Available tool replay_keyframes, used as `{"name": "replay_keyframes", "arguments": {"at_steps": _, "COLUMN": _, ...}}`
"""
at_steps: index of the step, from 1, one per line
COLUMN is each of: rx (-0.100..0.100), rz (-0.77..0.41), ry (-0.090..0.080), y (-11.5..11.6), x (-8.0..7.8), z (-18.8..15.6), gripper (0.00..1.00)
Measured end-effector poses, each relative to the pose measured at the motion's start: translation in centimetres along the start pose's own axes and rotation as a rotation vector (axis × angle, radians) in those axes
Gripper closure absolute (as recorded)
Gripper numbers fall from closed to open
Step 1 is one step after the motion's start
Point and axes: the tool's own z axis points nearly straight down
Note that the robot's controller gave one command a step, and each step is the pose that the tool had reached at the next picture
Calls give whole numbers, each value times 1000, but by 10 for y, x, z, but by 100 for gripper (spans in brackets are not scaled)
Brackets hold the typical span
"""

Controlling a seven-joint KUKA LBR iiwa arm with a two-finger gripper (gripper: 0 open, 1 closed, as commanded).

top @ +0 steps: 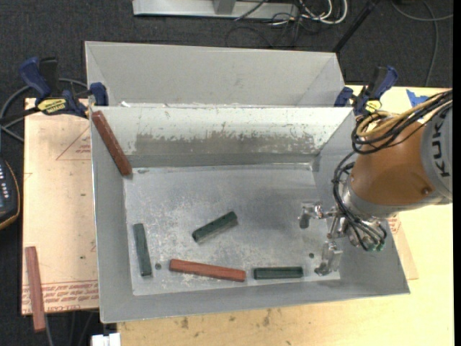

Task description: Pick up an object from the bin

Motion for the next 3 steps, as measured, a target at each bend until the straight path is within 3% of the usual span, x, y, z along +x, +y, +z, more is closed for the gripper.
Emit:
{"name": "replay_keyframes", "arguments": {"at_steps": 1, "rx": 1, "rz": -25, "ry": -12, "y": 71, "x": 7, "z": 35, "gripper": 0}}
{"name": "replay_keyframes", "arguments": {"at_steps": 2, "rx": 4, "rz": -20, "ry": -8, "y": 66, "x": 8, "z": 35, "gripper": 100}}
{"name": "replay_keyframes", "arguments": {"at_steps": 3, "rx": 6, "rz": -18, "ry": -19, "y": 64, "x": -44, "z": -119, "gripper": 100}}
